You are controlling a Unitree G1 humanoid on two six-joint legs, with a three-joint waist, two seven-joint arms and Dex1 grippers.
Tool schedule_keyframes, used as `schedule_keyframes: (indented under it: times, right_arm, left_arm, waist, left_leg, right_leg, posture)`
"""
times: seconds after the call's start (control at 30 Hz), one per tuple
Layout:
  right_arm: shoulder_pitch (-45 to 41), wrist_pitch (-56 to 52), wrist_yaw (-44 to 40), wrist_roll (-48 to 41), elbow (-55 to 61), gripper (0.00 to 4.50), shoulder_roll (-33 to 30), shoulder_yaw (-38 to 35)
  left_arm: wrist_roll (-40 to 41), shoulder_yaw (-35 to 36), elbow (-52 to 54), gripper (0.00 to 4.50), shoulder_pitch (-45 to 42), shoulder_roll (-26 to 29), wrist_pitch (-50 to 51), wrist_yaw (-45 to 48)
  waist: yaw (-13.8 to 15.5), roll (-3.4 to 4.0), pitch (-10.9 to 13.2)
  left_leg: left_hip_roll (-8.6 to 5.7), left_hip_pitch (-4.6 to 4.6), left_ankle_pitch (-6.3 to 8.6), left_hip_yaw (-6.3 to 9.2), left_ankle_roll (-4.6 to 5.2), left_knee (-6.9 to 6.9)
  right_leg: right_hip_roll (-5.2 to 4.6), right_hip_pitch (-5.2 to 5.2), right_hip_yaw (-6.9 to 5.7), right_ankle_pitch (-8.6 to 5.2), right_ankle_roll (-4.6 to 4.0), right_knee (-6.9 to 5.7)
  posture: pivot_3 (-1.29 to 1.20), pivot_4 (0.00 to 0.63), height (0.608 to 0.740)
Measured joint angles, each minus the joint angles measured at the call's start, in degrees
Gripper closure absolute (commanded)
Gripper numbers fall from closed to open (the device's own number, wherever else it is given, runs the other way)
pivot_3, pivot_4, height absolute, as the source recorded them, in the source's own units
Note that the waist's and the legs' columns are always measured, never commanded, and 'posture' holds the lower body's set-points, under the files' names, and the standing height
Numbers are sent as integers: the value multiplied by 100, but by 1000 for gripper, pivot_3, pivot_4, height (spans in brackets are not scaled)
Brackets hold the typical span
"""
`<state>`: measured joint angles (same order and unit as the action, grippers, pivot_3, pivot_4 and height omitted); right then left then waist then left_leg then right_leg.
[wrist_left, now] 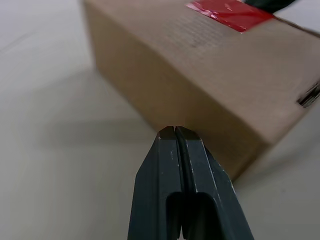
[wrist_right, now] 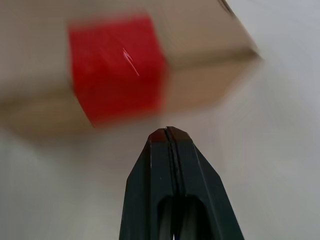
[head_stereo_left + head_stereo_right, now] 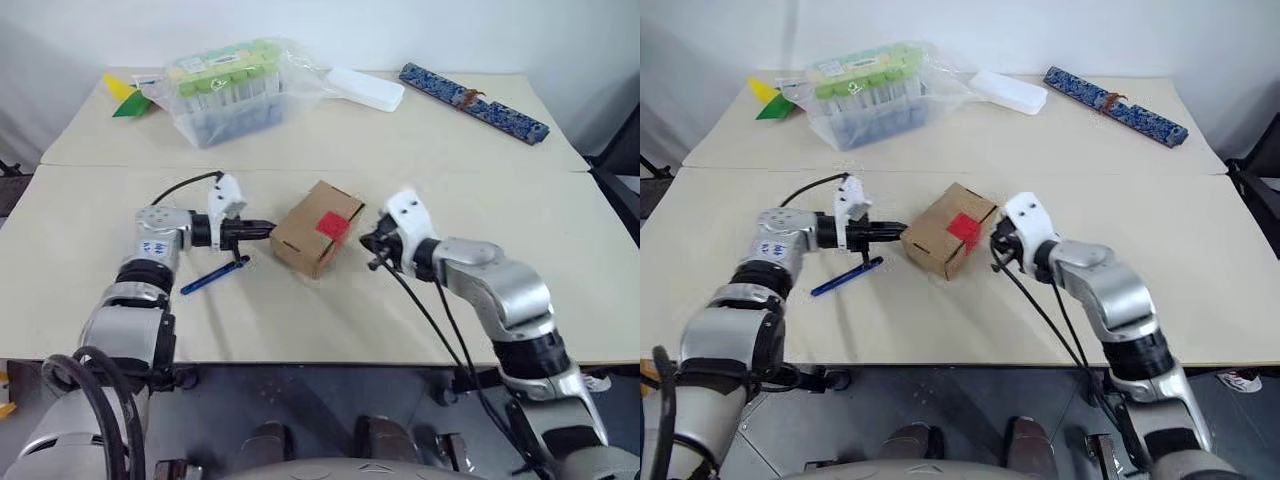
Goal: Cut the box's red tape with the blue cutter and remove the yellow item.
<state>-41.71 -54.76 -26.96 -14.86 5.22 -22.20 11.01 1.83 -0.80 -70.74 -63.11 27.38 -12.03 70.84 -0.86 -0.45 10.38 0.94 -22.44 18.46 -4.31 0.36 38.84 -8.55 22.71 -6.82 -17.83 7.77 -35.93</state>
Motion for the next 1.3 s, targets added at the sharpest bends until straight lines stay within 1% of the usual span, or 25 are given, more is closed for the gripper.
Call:
schedule_keyframes:
  times: [0.17,0.33,0.43,0.6,0.83,1.07,1.2,1.3]
  right_arm:
    - [-489,390,-13,293,-916,4500,214,137]
    - [-713,737,-212,436,-1354,4500,264,215]
    - [-871,989,-406,555,-1670,4500,267,320]
    - [-990,1340,-675,710,-1984,4500,268,445]
    - [-1215,2041,-1063,993,-2628,4500,318,551]
    - [-1426,2671,-1103,1288,-3235,4500,440,457]
    - [-1438,2854,-1208,1449,-3259,4500,383,458]
    - [-1435,2839,-1288,1497,-3018,4500,197,445]
  left_arm:
    - [-85,-37,-2,4478,-145,-3,-71,265]
    - [-119,-72,9,4478,-179,-36,-21,686]
    - [-220,-258,119,4478,-178,-33,97,1038]
    - [-326,-509,586,4478,-113,-5,399,1408]
    - [-324,-694,1387,4478,199,-119,942,1506]
    - [-219,-706,2043,4478,390,-370,1481,1448]
    - [-176,-741,2466,4478,568,-432,1708,1433]
    - [-78,-763,2815,4478,611,-373,1905,1434]
  waist:
    - [-71,0,0]
    - [-92,0,0]
    - [-96,0,0]
    - [-94,0,0]
    - [-100,0,0]
    - [-99,0,0]
    - [-109,1,0]
    - [-105,1,0]
  left_leg:
    - [-1,-5,0,5,1,2]
    - [0,-5,0,7,1,0]
    - [-1,-5,0,6,1,2]
    - [0,-5,0,8,1,3]
    - [0,-6,0,9,1,5]
    - [0,-8,0,13,0,9]
    - [1,-9,0,15,0,9]
    - [1,-14,0,19,0,13]
  right_leg:
    - [-1,0,-3,1,1,-1]
    - [-1,1,-4,1,1,-2]
    - [-1,1,-4,1,1,-2]
    - [-1,1,-4,1,1,-3]
    - [-1,1,-3,1,1,-5]
    - [-1,1,-4,1,1,-6]
    - [-1,1,-4,1,1,-6]
    - [-2,1,-4,1,1,-5]
  posture:
    - [0,150,740]
    - [0,150,740]
    - [0,150,740]
    - [0,150,740]
    - [0,150,740]
    - [0,150,740]
    - [0,150,740]
    - [0,150,740]
